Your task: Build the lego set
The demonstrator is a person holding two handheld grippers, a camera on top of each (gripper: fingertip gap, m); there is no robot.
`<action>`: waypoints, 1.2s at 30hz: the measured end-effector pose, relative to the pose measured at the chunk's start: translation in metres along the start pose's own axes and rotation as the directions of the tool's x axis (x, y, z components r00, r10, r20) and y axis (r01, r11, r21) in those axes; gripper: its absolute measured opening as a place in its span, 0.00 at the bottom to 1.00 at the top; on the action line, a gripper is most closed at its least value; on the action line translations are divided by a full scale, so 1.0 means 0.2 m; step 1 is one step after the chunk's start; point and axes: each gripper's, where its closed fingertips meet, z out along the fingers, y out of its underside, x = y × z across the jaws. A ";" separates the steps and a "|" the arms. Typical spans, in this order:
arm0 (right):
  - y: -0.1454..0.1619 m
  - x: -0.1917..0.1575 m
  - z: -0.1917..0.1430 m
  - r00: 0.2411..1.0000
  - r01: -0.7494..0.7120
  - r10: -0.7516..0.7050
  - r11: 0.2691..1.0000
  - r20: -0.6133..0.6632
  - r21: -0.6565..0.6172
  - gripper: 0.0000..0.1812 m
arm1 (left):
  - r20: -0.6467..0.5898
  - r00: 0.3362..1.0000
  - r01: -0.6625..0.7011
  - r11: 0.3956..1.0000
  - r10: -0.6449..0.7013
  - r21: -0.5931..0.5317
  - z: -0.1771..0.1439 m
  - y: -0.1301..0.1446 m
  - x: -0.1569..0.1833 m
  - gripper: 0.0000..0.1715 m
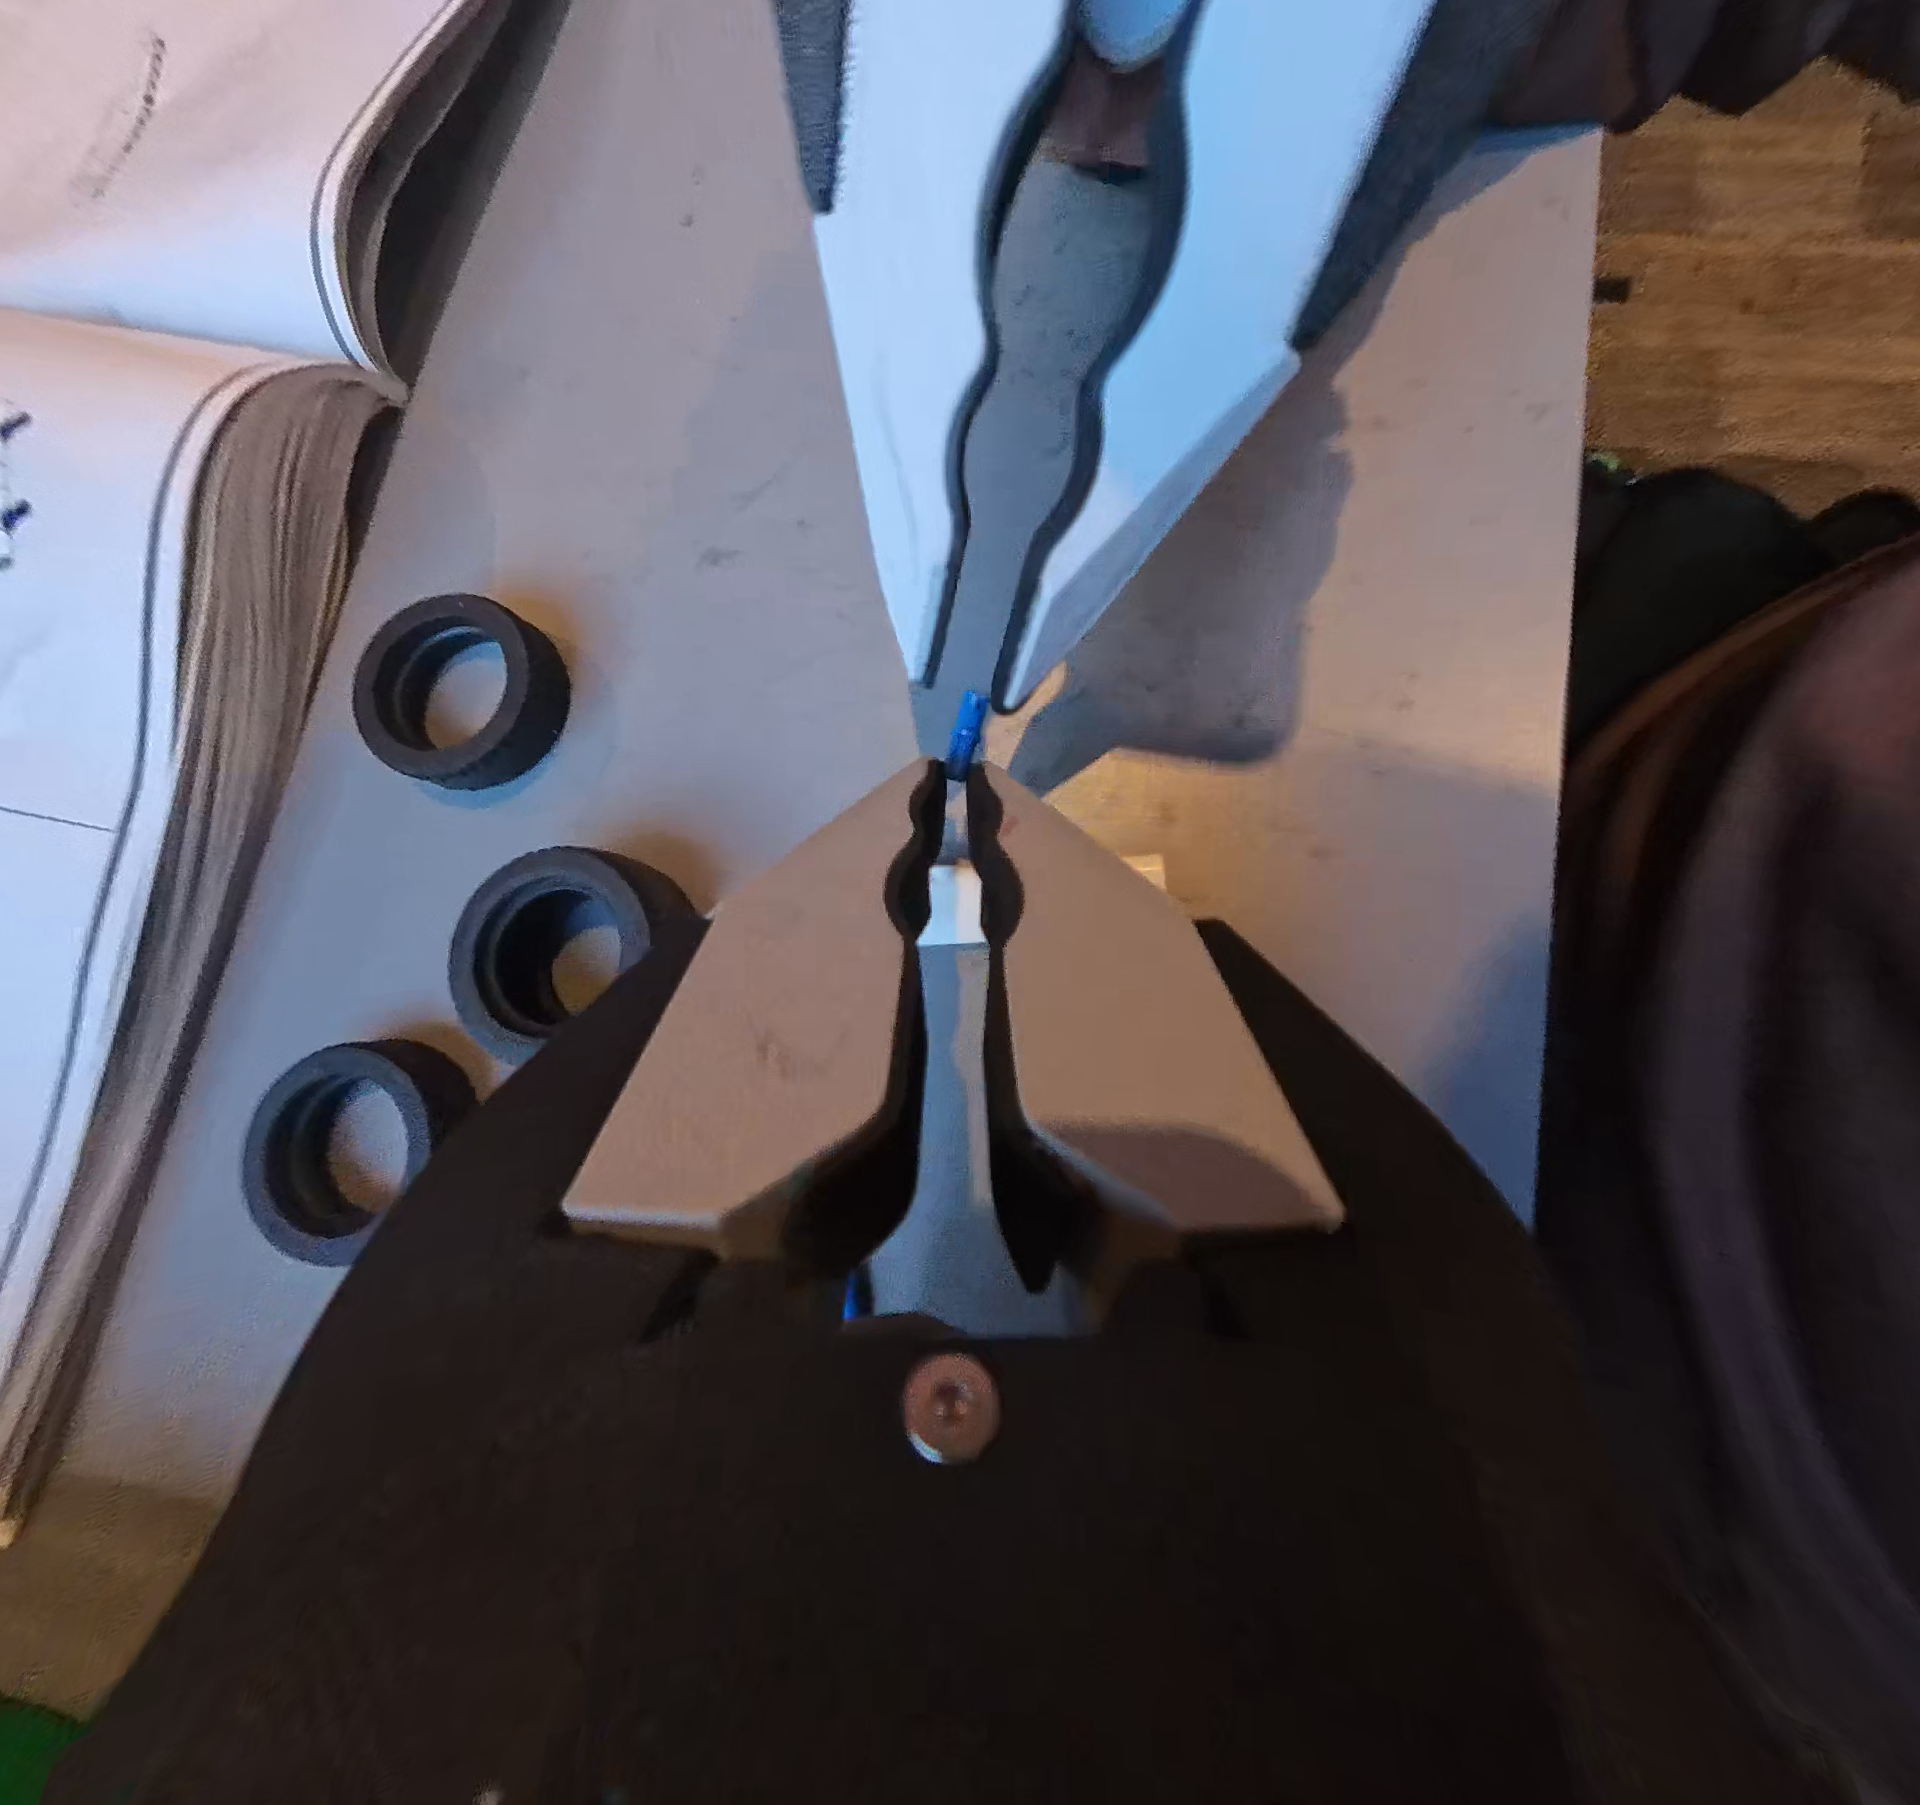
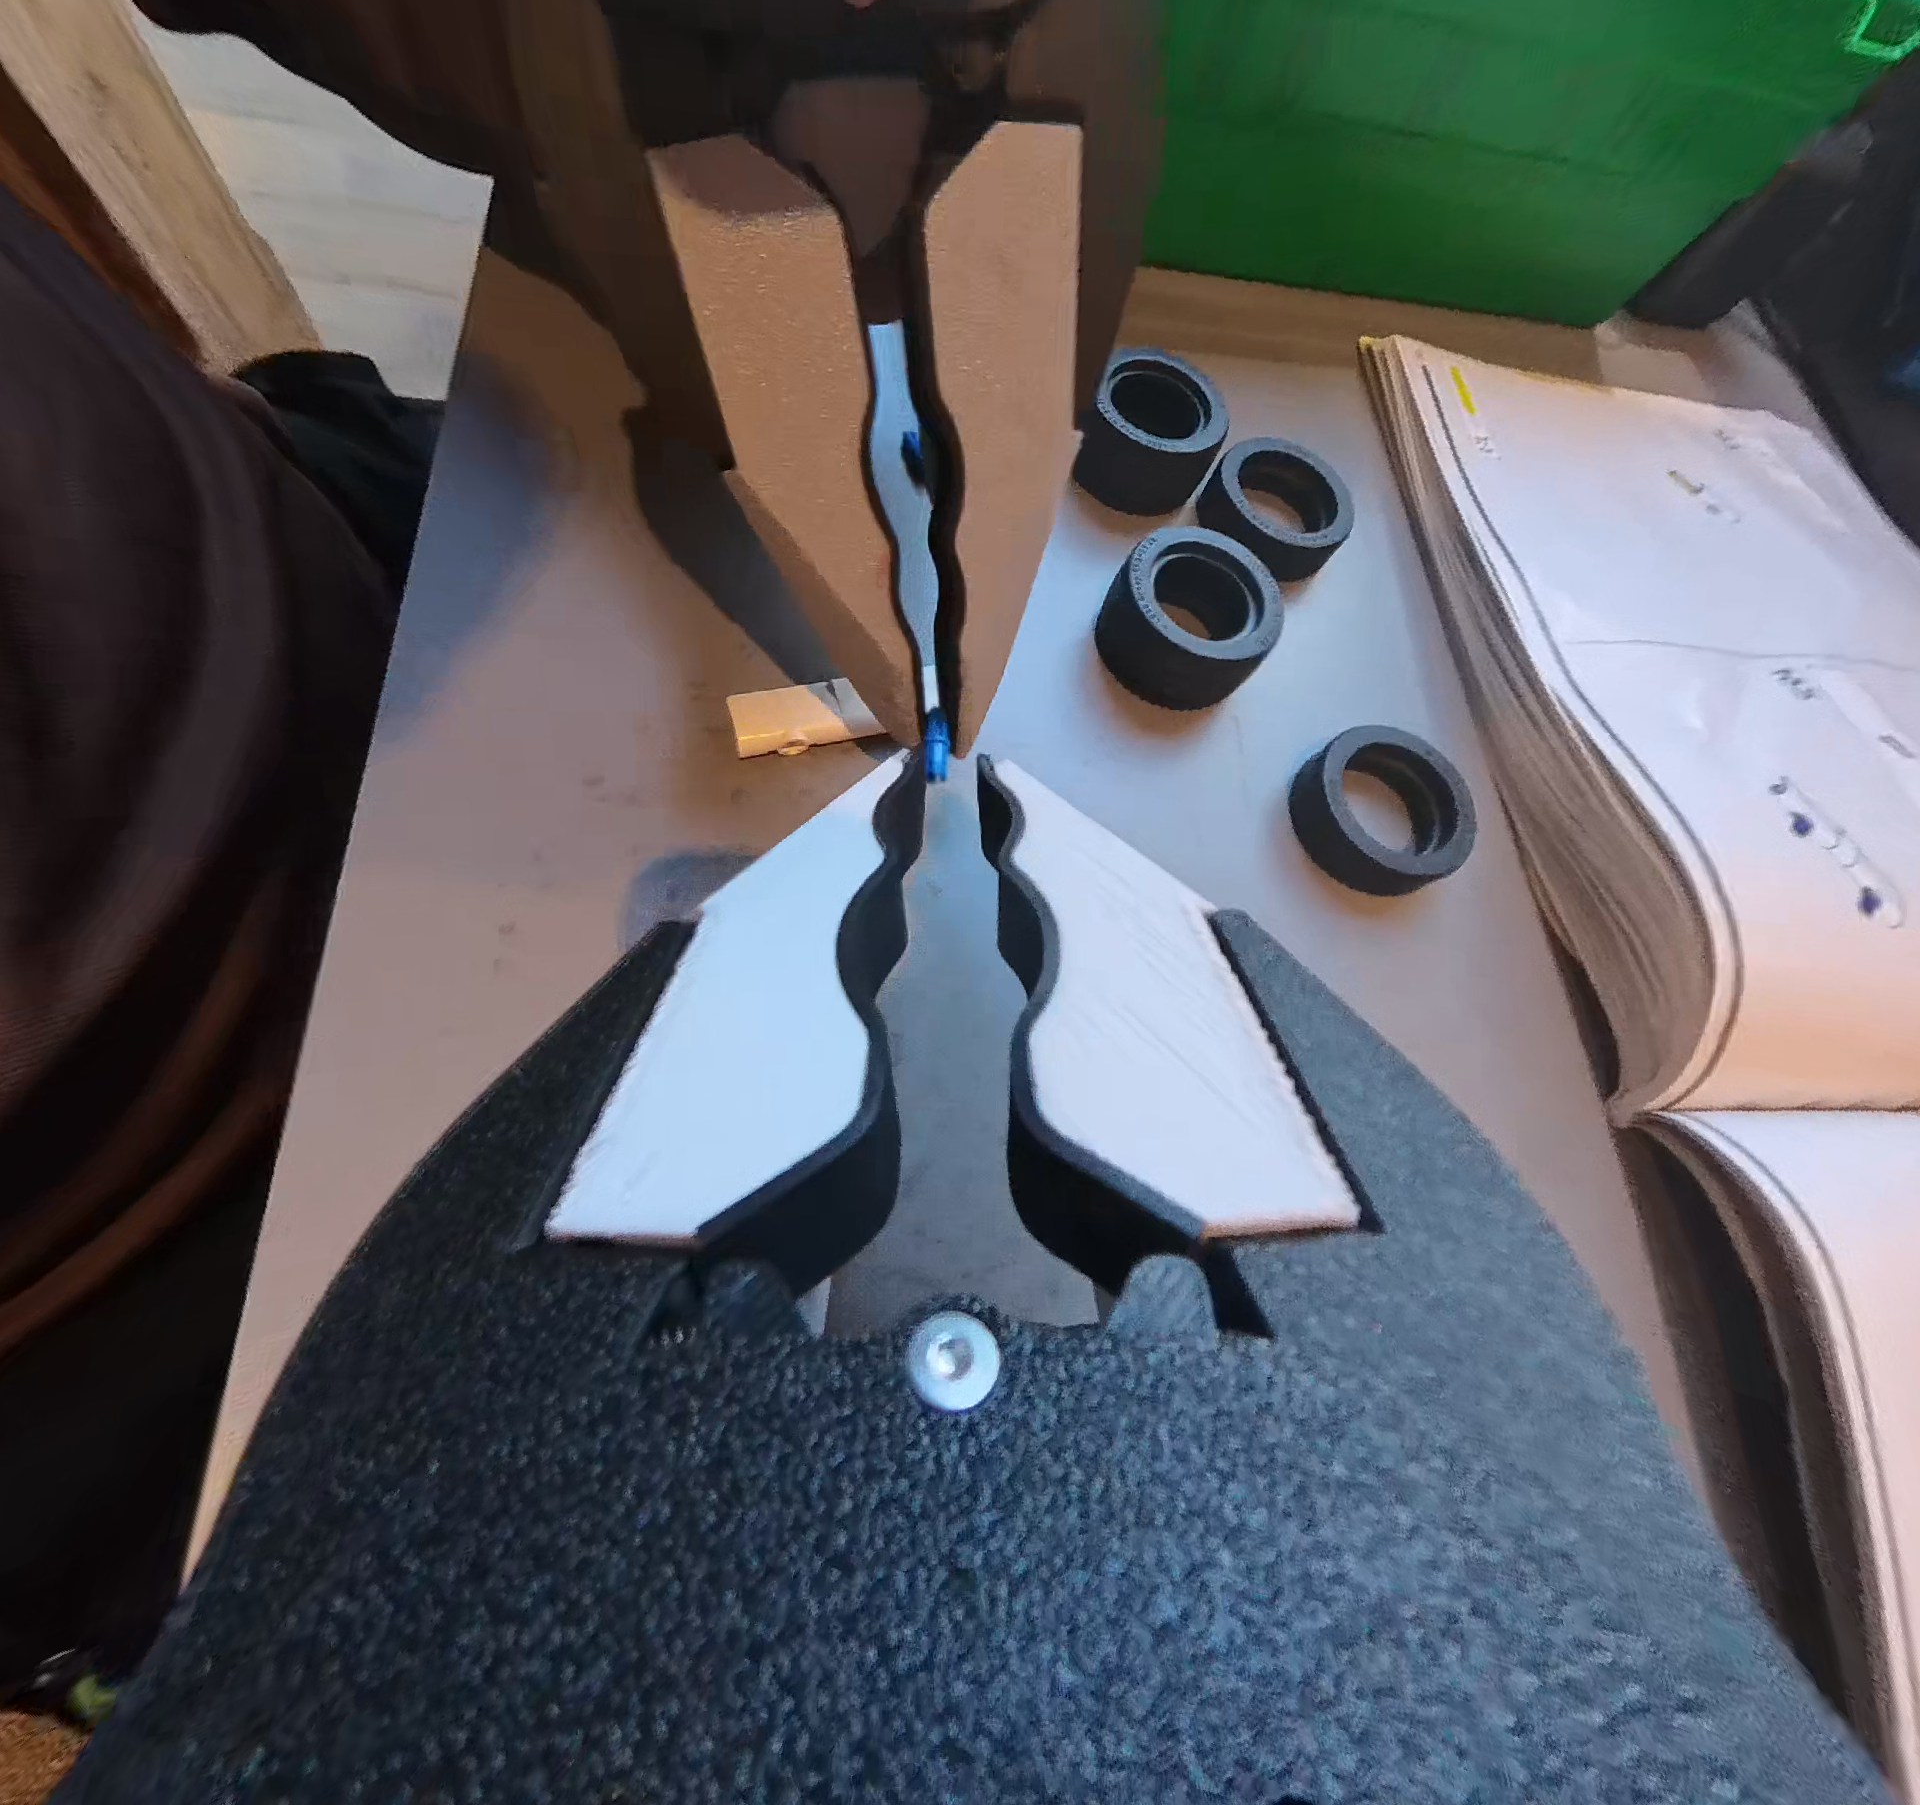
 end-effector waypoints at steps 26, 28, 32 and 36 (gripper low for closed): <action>0.00 -0.01 0.00 0.998 0.035 -0.035 0.999 -0.046 0.005 0.03 | -0.107 0.981 0.171 0.983 -0.164 0.064 0.02 -0.02 0.01 0.01; 0.00 -0.01 0.00 0.999 0.032 -0.031 0.999 -0.044 0.007 0.04 | -0.098 0.982 0.169 0.983 -0.162 0.069 0.02 -0.02 0.01 0.01; 0.00 -0.01 0.00 0.998 0.033 -0.032 0.999 -0.048 0.009 0.05 | -0.099 0.980 0.178 0.981 -0.170 0.078 0.01 -0.02 0.00 0.01; 0.00 0.00 0.00 0.998 0.033 -0.033 0.999 -0.053 0.007 0.04 | -0.105 0.981 0.174 0.981 -0.165 0.083 0.01 -0.03 0.01 0.01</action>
